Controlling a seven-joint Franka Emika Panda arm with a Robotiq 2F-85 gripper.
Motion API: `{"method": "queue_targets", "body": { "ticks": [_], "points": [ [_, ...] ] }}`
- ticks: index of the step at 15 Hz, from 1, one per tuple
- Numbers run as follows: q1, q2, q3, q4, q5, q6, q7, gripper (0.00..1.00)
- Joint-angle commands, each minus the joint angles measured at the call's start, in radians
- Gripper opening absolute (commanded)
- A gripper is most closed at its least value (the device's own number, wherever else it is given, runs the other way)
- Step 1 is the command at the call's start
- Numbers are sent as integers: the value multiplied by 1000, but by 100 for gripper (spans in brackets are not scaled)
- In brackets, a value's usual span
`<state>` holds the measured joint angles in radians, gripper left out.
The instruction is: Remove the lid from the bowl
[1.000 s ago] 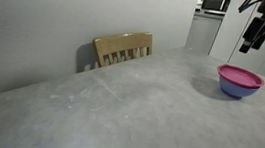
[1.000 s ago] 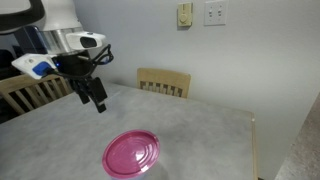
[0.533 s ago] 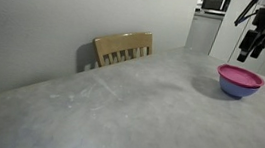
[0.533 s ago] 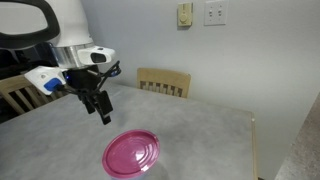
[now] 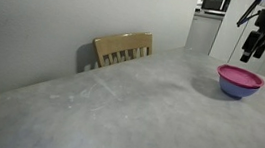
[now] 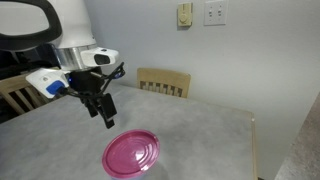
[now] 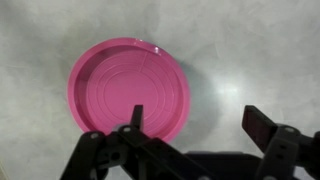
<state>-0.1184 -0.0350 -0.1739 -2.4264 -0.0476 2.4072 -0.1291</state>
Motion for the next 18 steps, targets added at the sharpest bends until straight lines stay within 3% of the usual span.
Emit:
{"method": "queue_targets", "body": {
  "ticks": [1,10,12,18],
  "points": [
    [-43,51,-26,25,-4,-1,-107,100],
    [-86,181,-15,94,231,-13,-637,100],
    [-88,214,-10,113,222,-9,-649,100],
    [-74,263,-1,129,140,53,-510,100]
  ]
}}
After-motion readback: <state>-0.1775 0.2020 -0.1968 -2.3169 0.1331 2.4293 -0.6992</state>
